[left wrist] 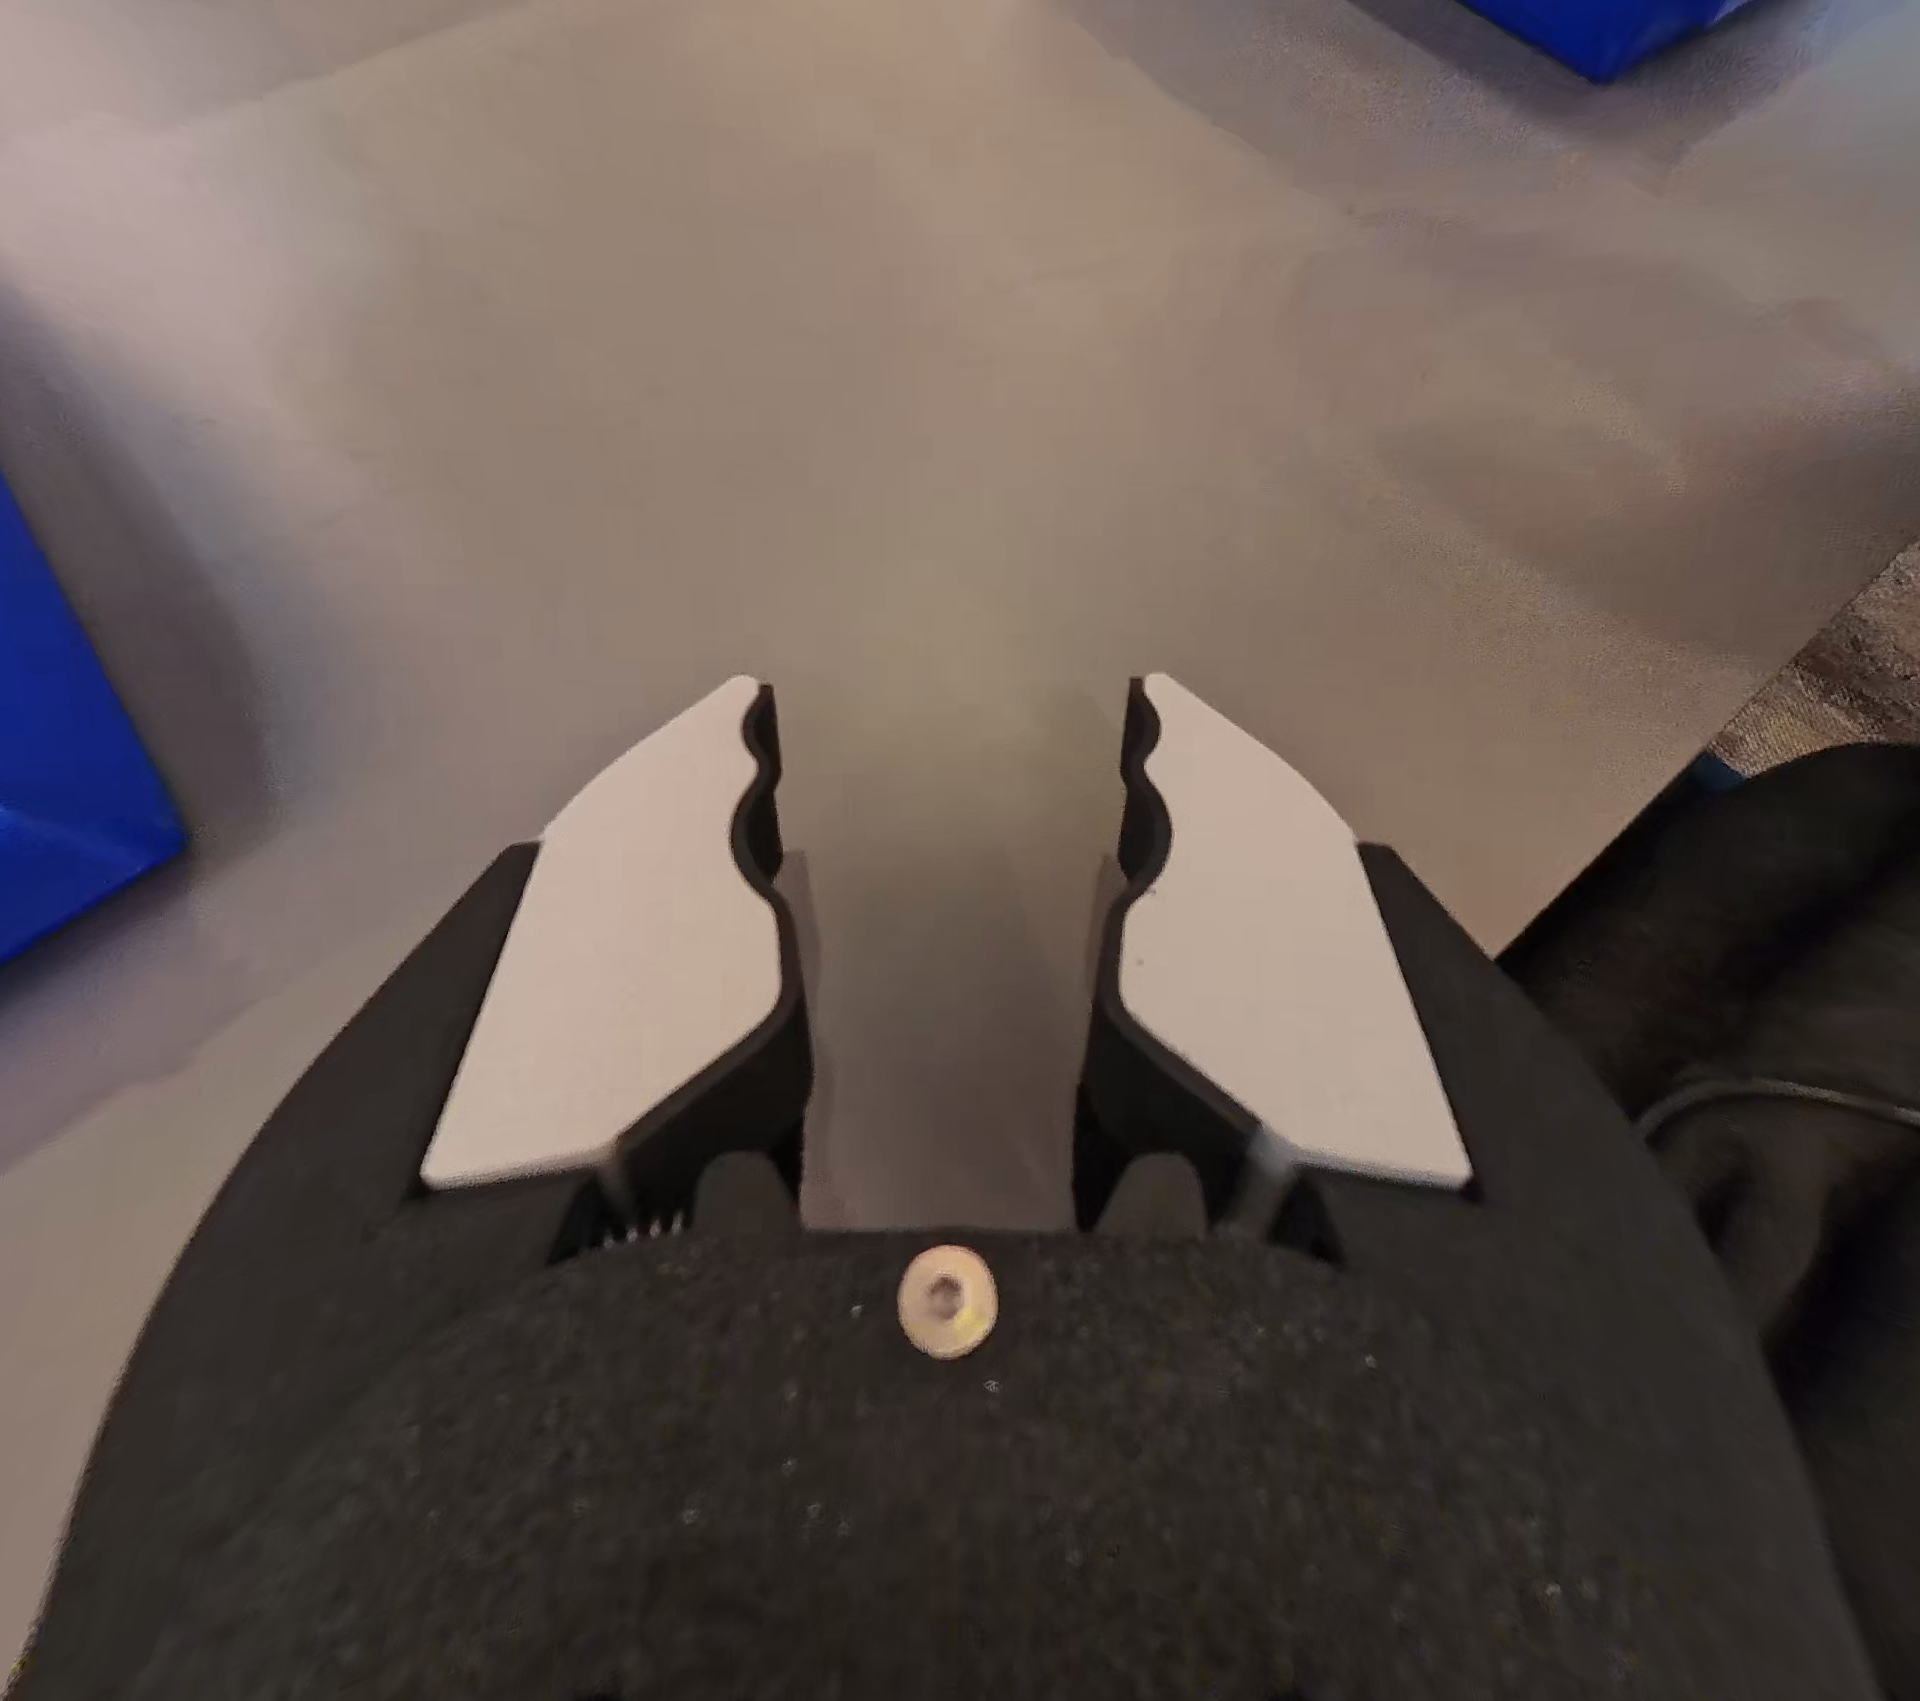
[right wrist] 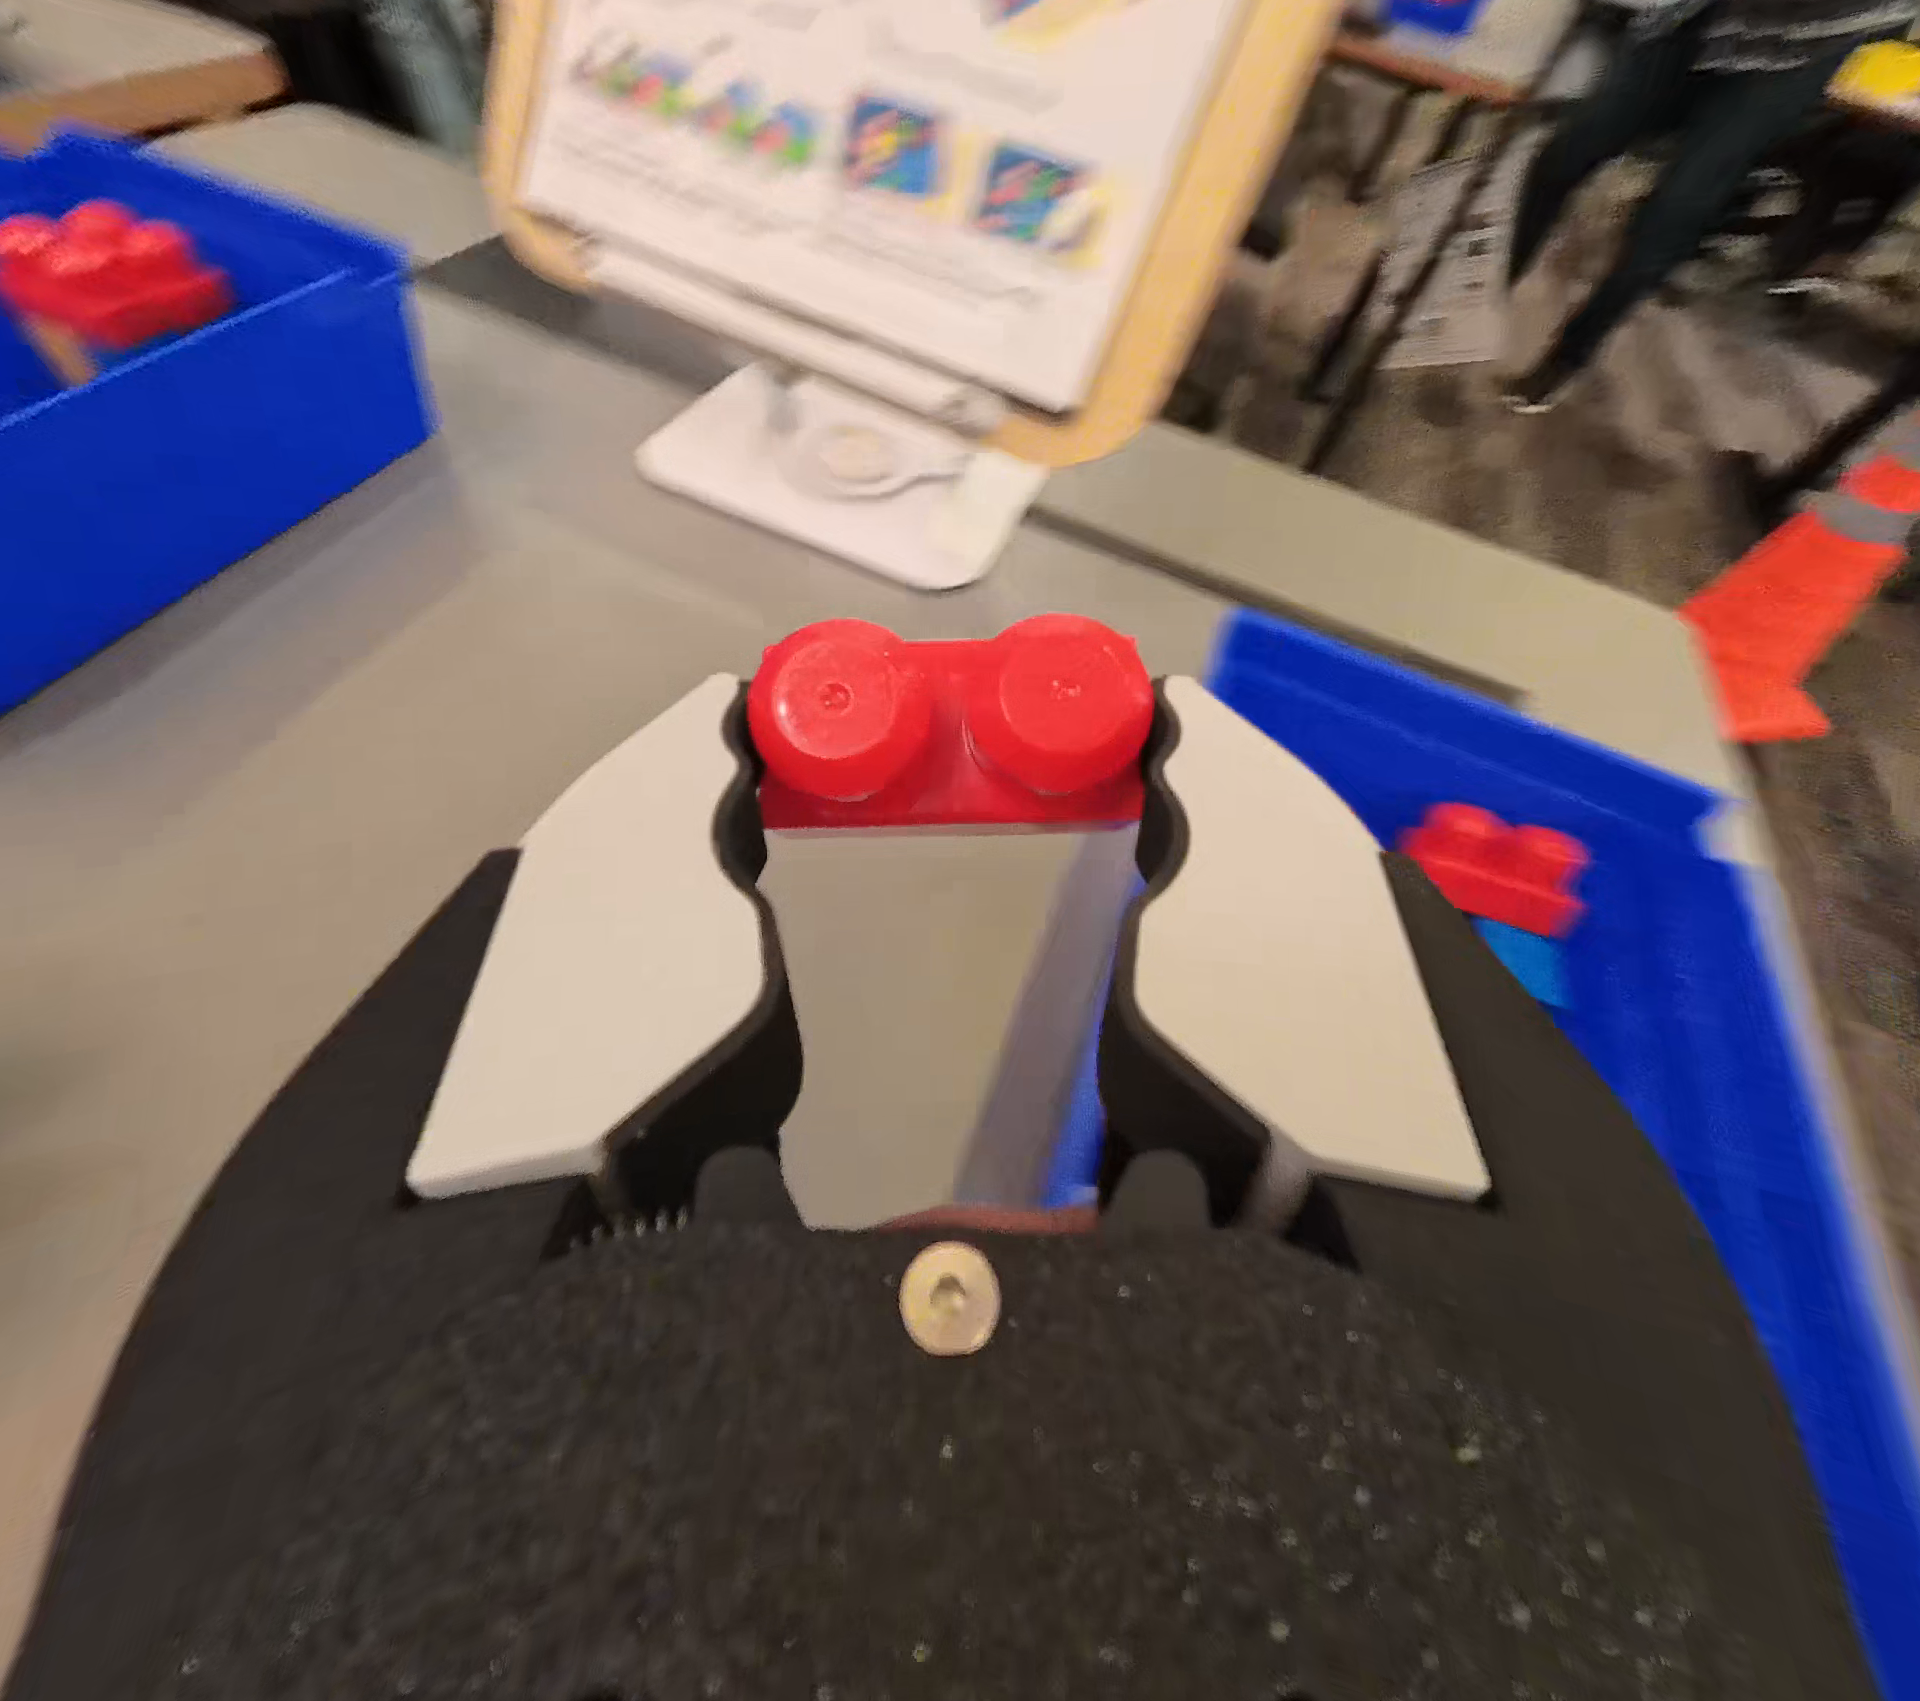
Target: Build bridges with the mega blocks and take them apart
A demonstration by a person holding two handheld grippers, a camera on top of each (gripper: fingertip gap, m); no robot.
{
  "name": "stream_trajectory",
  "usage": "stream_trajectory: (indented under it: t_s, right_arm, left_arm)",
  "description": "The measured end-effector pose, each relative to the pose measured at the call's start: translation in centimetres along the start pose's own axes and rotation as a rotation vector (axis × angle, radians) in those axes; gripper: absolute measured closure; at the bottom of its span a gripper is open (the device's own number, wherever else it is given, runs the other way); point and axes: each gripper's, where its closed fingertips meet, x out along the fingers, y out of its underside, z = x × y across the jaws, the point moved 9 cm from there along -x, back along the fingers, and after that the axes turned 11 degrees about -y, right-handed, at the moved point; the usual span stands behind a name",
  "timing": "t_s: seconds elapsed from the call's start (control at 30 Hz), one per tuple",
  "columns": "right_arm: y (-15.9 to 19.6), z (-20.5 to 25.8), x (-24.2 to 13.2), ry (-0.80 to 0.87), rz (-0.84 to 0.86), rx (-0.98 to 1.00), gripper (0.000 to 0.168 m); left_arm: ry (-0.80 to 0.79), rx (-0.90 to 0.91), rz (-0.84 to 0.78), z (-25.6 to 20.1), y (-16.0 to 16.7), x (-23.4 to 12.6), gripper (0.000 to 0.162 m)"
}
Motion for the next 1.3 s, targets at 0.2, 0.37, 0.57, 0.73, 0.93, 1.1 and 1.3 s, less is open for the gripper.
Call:
stream_trajectory:
  t_s: [0.2, 0.37, 0.57, 0.73, 0.93, 1.1, 1.3]
  right_arm:
    - [1.6, -13.4, -0.6, 0.125, 0.167, 0.143, 0.098]
    - [6.9, -18.3, 6.7, 0.007, 0.592, 0.209, 0.098]
    - [9.5, -17.7, 11.7, -0.089, 0.802, 0.176, 0.097]
    - [9.8, -16.5, 13.6, -0.123, 0.863, 0.148, 0.097]
    - [8.2, -16.7, 12.2, -0.072, 0.831, 0.093, 0.090]
    - [0.9, -12.9, 2.9, -0.020, 0.310, 0.062, 0.101]
    - [4.9, 2.2, -2.5, -0.474, -0.067, 0.051, 0.111]
  left_arm:
    - [0.044, 0.039, 0.047, -0.9, 0.3, 1.3, 0.099]
    - [0.051, 0.047, 0.067, -1.1, 0.3, 1.9, 0.099]
    - [0.056, 0.057, 0.102, -1.1, 0.8, 2.0, 0.098]
    - [0.046, 0.043, 0.097, -0.6, 1.0, 1.7, 0.099]
    - [0.051, 0.041, 0.097, -0.6, 0.9, 1.7, 0.099]
    - [0.043, 0.052, 0.091, -0.4, 0.7, 2.0, 0.099]
    - [0.040, 0.012, 0.066, 0.5, -0.1, 2.8, 0.100]
